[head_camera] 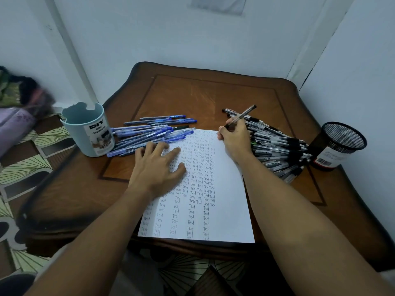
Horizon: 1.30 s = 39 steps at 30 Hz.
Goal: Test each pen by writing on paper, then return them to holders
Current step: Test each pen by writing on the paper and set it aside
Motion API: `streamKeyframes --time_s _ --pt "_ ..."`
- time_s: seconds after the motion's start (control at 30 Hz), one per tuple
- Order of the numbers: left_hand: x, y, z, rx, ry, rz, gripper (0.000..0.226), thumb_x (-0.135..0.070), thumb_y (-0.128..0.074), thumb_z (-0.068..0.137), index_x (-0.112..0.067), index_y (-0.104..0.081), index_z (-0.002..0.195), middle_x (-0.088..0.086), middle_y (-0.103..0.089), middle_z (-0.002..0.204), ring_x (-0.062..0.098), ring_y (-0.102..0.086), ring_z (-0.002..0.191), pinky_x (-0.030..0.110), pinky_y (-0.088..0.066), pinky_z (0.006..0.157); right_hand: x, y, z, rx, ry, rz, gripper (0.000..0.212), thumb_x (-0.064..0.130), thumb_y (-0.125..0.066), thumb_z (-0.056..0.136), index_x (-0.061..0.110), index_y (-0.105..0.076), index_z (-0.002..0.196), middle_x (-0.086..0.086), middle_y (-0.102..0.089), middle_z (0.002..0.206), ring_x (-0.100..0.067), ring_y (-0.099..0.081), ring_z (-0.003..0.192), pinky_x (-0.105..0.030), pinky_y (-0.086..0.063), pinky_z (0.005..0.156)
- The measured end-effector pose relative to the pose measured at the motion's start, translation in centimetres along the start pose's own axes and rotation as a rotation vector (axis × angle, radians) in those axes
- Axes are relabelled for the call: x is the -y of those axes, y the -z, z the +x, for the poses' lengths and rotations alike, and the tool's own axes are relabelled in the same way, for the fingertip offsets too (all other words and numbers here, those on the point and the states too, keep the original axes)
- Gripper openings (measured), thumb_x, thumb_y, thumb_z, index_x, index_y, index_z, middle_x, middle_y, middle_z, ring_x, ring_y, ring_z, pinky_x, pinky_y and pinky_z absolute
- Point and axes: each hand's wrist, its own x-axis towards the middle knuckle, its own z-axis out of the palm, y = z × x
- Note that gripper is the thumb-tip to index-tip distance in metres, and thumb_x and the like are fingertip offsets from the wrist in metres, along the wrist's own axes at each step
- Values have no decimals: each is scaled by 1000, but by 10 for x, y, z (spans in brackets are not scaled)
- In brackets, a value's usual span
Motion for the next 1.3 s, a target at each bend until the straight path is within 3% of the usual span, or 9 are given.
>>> streamKeyframes --time_s 0.5,0.77,0.93,1.17,1.3 --pt "-1 1 -2 0 -7 -9 74 -68 -16 83 -35 -47 141 -5 -42 139 17 -28 128 46 -20 108 0 0 1 -21 -5 18 24 -6 -59 91 16 -50 90 -10 -60 81 -19 -59 64 -36 -53 66" --pt "-1 1 -1 -9 -5 -12 70 -66 -21 85 -35 -48 141 -6 -43 139 16 -27 128 45 -20 108 -4 2 3 -59 -1 29 23 -3 -58 93 18 -49 90 -13 -65 85 -19 -64 66 -35 -57 71" --pt "-1 0 -1 -11 -7 -18 68 -65 -23 85 -35 -49 141 -6 -43 139 16 -28 128 45 -20 107 -1 2 2 -43 2 1 30 -4 -58 92 23 -48 84 -12 -60 85 -19 -60 66 -32 -53 64" --pt "0 -1 0 -14 -8 -7 67 -65 -24 86 -35 -48 141 -5 -43 140 16 -27 128 45 -21 108 2 0 0 -50 -19 7 29 -2 -58 93 23 -47 85 -10 -62 86 -18 -60 66 -30 -54 64" --pt "-1 -3 -1 -9 -21 11 65 -64 -25 87 -35 -49 140 -5 -43 139 16 -28 128 46 -21 106 13 -3 3 -86 -138 121 16 15 -51 99 23 -45 87 -8 -62 80 -17 -59 64 -34 -48 61"
